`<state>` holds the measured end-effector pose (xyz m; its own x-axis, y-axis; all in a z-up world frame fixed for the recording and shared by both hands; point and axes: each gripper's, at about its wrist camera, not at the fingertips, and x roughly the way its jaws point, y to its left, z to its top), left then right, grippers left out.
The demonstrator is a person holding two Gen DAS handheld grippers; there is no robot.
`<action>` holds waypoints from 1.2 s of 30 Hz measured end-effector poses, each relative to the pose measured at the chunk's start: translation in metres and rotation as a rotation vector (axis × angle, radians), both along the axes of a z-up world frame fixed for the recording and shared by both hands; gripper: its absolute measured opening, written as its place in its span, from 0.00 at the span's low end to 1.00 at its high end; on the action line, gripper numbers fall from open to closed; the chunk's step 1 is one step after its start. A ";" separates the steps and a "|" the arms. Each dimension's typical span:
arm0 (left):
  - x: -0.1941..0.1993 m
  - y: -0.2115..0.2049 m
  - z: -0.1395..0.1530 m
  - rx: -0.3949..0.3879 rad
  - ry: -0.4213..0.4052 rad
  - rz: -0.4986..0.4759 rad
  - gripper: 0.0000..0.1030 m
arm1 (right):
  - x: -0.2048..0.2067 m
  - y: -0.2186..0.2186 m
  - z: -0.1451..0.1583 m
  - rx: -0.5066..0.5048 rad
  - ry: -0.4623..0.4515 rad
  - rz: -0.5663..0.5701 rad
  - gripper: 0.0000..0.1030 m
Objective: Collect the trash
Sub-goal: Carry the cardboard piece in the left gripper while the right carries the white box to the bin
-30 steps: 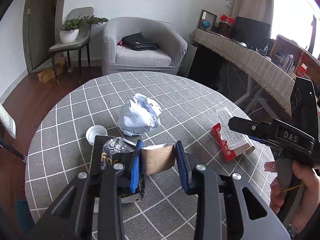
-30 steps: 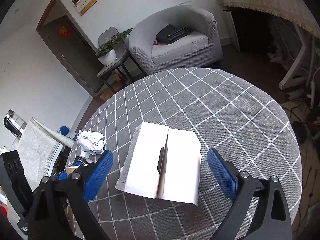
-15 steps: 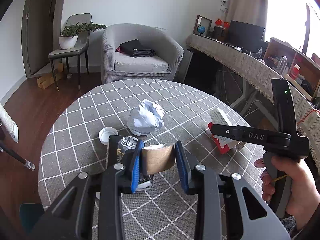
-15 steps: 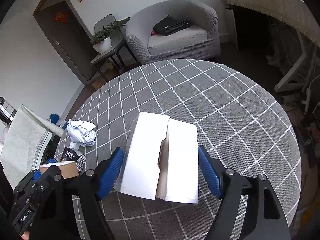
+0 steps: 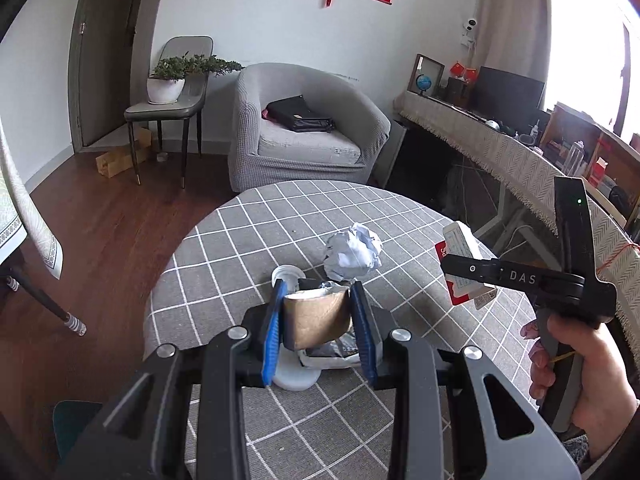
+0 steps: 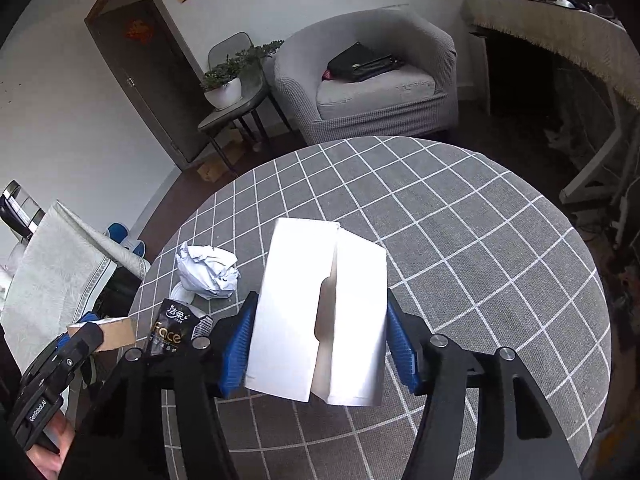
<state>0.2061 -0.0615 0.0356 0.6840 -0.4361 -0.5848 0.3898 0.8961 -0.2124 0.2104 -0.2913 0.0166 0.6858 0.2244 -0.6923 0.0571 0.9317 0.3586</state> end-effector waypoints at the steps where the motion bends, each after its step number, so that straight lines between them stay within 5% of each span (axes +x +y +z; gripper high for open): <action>1: -0.001 0.003 0.001 0.003 -0.001 0.006 0.33 | 0.001 0.004 0.002 -0.002 -0.004 0.008 0.59; 36: -0.001 0.120 -0.018 0.115 0.087 0.222 0.33 | 0.009 0.176 0.039 0.016 -0.101 0.373 0.59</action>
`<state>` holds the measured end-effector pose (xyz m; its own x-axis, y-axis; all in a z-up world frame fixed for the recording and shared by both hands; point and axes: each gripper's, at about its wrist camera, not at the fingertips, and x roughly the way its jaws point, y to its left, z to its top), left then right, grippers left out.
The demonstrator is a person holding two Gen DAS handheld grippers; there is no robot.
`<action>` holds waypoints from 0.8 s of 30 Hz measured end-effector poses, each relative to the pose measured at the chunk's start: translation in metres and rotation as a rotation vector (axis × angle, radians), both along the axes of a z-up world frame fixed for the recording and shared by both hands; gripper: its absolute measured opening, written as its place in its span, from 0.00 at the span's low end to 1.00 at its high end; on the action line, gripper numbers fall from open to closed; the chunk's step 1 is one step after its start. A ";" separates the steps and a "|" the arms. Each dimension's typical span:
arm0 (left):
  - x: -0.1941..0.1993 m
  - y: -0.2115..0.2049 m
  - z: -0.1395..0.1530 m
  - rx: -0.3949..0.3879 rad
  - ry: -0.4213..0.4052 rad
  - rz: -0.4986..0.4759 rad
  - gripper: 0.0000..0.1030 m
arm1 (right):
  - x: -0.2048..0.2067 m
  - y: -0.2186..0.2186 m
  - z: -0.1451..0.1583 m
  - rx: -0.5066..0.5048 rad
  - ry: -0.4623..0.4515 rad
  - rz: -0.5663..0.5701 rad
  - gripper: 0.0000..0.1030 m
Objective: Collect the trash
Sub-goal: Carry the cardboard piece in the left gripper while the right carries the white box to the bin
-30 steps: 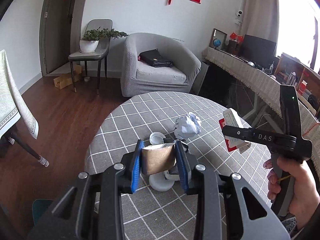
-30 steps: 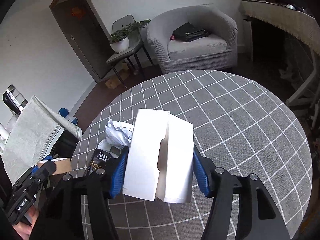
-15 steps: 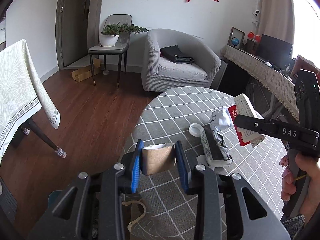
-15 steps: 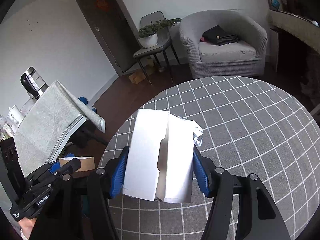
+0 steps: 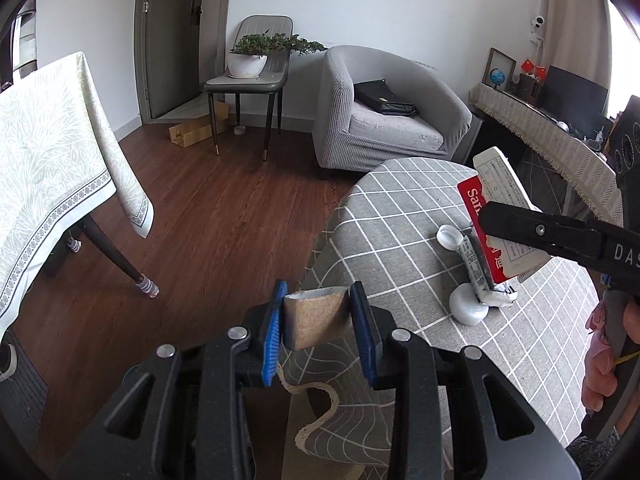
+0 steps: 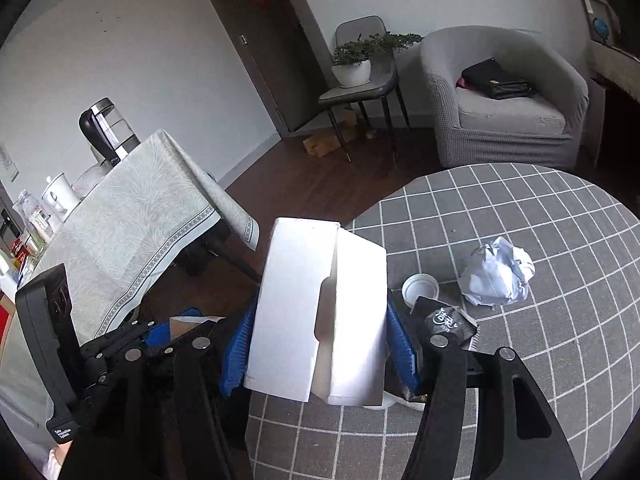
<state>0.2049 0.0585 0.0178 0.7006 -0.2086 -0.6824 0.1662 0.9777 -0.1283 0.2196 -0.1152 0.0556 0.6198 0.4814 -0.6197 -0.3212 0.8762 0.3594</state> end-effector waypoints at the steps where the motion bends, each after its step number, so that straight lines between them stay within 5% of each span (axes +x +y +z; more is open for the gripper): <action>1: 0.000 0.003 -0.001 0.004 0.005 0.006 0.33 | 0.000 0.006 -0.001 -0.006 -0.001 0.009 0.59; 24: 0.007 0.097 -0.099 0.037 0.239 0.159 0.33 | 0.007 0.114 -0.019 -0.054 0.031 0.185 0.59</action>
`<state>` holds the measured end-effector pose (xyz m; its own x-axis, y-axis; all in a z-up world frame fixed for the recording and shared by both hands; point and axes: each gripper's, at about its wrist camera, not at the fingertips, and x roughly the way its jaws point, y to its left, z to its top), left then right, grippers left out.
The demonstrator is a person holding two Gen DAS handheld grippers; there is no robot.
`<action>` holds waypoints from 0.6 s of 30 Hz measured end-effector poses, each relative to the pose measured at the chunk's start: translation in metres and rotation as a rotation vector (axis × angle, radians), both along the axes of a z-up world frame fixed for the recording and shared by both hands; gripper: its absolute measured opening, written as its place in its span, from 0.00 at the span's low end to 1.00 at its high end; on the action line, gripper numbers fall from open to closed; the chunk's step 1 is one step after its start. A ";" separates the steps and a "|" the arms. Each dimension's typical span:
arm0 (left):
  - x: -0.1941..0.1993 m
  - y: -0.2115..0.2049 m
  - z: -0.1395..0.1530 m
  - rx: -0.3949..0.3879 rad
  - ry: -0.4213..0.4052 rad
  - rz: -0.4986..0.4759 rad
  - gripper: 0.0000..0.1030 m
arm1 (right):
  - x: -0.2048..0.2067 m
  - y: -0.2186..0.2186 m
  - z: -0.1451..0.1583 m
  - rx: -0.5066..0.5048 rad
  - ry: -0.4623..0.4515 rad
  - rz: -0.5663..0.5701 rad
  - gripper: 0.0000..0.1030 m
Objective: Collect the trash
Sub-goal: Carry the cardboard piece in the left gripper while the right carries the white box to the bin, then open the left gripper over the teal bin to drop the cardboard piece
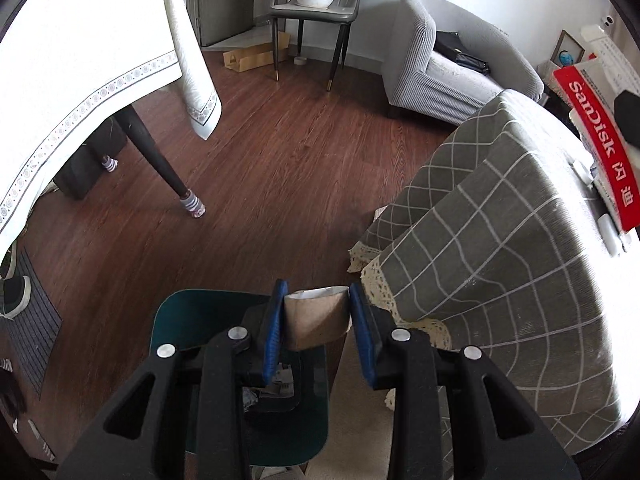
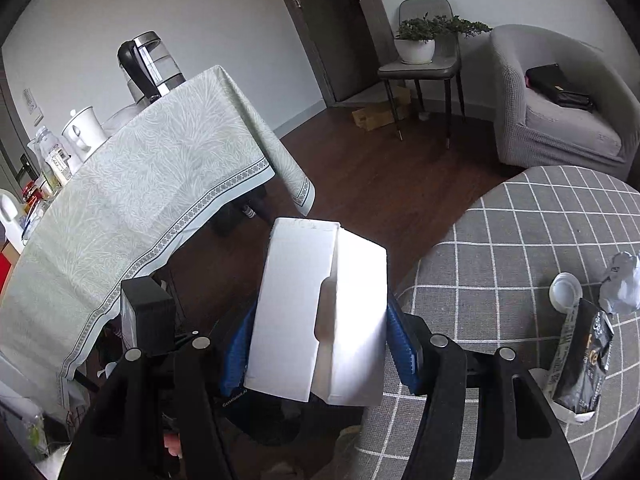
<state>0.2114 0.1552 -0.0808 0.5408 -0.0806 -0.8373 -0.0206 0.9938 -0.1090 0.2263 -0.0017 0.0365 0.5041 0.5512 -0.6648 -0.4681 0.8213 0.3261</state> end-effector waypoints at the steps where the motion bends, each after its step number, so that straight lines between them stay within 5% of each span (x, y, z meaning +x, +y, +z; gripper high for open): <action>1: 0.000 0.005 -0.004 0.005 0.012 0.004 0.33 | 0.000 0.005 -0.002 -0.004 0.003 0.007 0.59; 18: -0.014 0.062 -0.071 0.043 0.260 0.054 0.33 | 0.010 0.079 -0.046 -0.028 0.106 0.084 0.59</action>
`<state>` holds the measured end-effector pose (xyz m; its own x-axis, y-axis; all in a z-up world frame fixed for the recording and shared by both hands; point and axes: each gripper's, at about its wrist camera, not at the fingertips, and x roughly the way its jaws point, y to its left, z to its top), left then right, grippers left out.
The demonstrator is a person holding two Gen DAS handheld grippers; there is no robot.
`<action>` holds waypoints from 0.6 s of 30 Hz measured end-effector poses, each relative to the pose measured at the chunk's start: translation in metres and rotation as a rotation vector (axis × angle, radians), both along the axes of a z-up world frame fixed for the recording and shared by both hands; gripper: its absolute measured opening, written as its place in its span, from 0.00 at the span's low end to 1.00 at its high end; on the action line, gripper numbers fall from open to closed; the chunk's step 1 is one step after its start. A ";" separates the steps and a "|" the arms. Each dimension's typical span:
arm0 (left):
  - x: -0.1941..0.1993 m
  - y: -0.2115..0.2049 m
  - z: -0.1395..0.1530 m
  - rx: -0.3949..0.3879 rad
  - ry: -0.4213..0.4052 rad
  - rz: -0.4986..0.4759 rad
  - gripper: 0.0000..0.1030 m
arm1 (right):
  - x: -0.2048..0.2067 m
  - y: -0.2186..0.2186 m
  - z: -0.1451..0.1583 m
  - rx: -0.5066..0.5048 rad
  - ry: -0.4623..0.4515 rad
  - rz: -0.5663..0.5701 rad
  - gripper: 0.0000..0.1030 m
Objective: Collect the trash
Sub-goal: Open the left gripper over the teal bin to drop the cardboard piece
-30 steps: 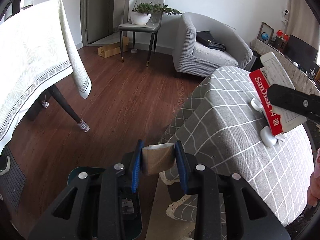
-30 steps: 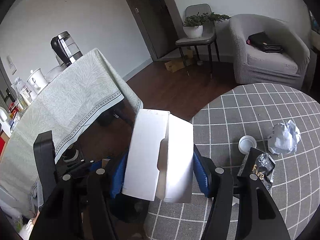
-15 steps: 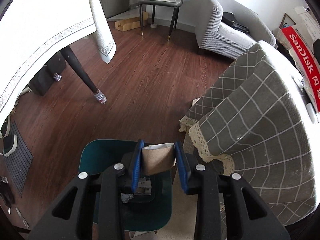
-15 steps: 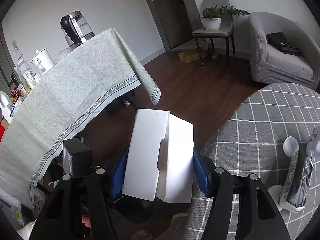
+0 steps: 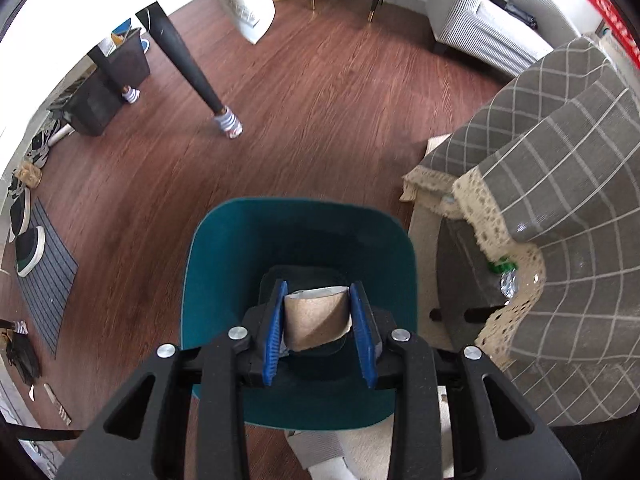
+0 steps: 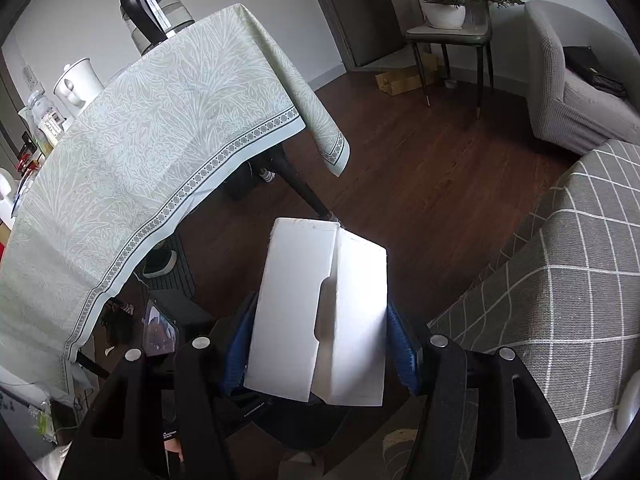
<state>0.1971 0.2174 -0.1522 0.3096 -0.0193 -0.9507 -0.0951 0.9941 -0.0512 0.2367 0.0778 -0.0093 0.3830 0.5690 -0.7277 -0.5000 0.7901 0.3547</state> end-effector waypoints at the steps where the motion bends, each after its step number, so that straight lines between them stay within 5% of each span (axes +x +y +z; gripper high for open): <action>1: -0.002 0.002 -0.004 0.007 0.014 -0.003 0.33 | 0.000 0.003 -0.003 0.003 0.006 0.004 0.59; 10: -0.015 0.019 -0.028 0.014 0.089 -0.011 0.34 | 0.001 0.040 -0.032 -0.011 0.065 0.037 0.59; 18: -0.026 0.042 -0.026 0.007 0.068 0.030 0.54 | 0.005 0.065 -0.067 -0.061 0.124 0.045 0.59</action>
<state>0.1708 0.2595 -0.1785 0.2442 -0.0041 -0.9697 -0.1275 0.9912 -0.0363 0.2416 0.1426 -0.0764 0.2634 0.5372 -0.8013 -0.4906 0.7898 0.3682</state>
